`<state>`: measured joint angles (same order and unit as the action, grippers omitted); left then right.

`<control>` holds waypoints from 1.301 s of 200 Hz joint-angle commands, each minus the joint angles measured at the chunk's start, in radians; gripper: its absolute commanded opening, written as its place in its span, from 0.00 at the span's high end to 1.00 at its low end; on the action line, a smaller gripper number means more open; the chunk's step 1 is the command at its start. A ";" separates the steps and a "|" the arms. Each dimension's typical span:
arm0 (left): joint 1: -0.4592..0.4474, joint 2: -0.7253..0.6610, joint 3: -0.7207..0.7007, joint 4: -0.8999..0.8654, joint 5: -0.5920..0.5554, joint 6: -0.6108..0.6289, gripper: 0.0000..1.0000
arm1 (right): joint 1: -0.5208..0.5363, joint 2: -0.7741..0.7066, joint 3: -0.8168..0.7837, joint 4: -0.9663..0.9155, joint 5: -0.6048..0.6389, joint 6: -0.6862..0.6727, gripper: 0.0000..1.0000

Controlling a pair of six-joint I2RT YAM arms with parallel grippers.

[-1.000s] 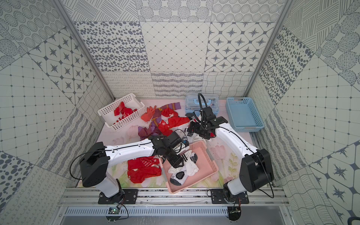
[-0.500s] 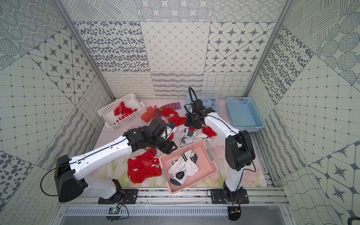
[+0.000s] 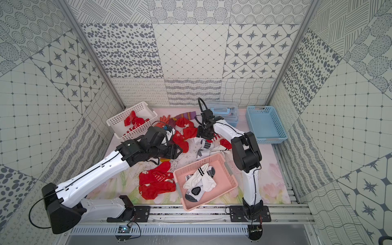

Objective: Sort the socks into the basket by color
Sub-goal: Pick up the sock from the center of the board.

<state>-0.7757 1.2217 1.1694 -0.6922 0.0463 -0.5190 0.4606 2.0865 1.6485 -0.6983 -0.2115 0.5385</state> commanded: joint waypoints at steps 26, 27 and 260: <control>0.009 0.002 0.010 -0.031 -0.038 -0.055 0.32 | 0.004 0.069 0.086 0.029 0.045 0.006 0.63; 0.008 0.003 0.010 -0.032 -0.038 -0.055 0.31 | 0.003 0.069 0.087 0.029 0.045 0.005 0.64; 0.049 -0.019 -0.039 -0.020 -0.046 -0.029 0.32 | 0.062 -0.267 0.074 -0.067 -0.007 -0.041 1.00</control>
<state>-0.7368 1.2148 1.1374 -0.6994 0.0128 -0.5613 0.5159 1.8771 1.6905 -0.7521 -0.2092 0.5186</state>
